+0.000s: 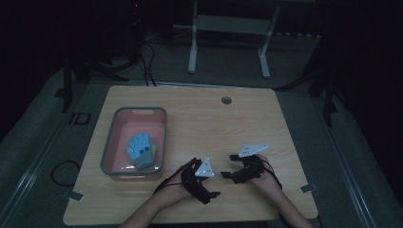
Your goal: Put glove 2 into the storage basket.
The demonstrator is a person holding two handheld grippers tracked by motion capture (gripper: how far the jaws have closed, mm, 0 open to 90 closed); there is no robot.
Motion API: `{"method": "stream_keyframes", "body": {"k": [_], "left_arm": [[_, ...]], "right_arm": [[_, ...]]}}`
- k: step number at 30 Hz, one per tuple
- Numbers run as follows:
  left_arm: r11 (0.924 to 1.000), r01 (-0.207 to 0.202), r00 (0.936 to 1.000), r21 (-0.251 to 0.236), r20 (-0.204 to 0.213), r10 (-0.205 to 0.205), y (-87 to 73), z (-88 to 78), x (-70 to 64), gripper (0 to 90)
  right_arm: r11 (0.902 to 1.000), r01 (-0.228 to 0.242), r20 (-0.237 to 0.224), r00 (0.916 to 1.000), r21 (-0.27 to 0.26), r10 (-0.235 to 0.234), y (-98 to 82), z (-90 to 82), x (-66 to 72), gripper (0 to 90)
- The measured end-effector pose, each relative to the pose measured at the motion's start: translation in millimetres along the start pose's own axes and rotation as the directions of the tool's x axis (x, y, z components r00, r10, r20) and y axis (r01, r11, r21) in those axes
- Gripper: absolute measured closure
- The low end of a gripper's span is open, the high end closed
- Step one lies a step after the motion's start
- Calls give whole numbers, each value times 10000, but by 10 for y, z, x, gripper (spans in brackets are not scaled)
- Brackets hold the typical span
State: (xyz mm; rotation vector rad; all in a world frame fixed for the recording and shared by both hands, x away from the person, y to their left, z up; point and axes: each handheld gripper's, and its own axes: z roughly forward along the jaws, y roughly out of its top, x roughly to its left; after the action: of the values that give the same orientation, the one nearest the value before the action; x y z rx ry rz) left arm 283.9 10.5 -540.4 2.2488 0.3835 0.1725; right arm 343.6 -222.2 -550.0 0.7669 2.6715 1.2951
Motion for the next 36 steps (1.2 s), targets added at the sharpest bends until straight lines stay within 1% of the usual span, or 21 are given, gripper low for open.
{"method": "stream_keyframes", "body": {"k": [3,6,7,8,11,14,15,17,19,24,29,30,31,33,35,36], "left_arm": [[10000,-27,10000,-81,5,27,-22,17,-24,30],[9999,-124,9999,-37,-22,124,-38,23,-38,30],[9999,-129,9999,-88,-53,128,-55,24,-44,30],[9997,-84,10000,-223,-44,83,-65,25,-50,30],[9995,53,10000,-327,7,-53,-90,29,-54,30],[9994,21,10000,-358,78,-18,-113,32,-62,30],[9993,26,10000,-363,74,-23,-121,31,-61,30],[9985,120,9998,-530,148,-112,-137,24,-64,30],[9979,77,9999,-648,84,-72,-150,12,-65,30],[9968,171,9997,-785,180,-157,-175,-2,-71,30],[9962,252,9996,-829,141,-242,-207,-3,-82,30],[9972,180,9998,-723,139,-170,-220,11,-80,30],[9972,180,9998,-723,139,-170,-220,11,-80,30],[9984,202,9997,-522,130,-195,-239,38,-64,30],[9983,172,9998,-563,109,-166,-243,38,-63,30],[9977,191,9998,-651,119,-184,-240,31,-63,30]], "right_arm": [[10000,-31,28,10000,-86,31,-37,-36,-4,141],[9999,-71,49,10000,-107,72,-71,-65,-6,141],[9999,-85,74,9999,-94,85,-112,-92,-6,141],[10000,-73,127,9999,-51,74,-135,-104,-8,141],[9999,-163,209,9997,52,162,-204,-133,-19,141],[9994,-335,252,9991,-35,335,-247,-181,-24,140],[9994,-345,281,9990,-69,347,-256,-198,-22,140],[9992,-376,317,9988,-120,380,-276,-233,-22,140],[9990,-420,388,9983,-168,426,-300,-261,-21,140],[9989,-430,396,9983,-199,437,-334,-308,-8,140],[9978,-597,543,9967,-277,611,-393,-378,-18,140],[9973,-654,668,9955,-340,676,-423,-415,-24,140],[9970,-701,695,9950,-325,722,-437,-434,-30,140],[9956,-837,782,9931,-429,868,-469,-478,-52,140],[9951,-879,835,9923,-447,914,-478,-497,-67,140],[9943,-931,970,9905,-525,979,-489,-526,-104,140]]}}
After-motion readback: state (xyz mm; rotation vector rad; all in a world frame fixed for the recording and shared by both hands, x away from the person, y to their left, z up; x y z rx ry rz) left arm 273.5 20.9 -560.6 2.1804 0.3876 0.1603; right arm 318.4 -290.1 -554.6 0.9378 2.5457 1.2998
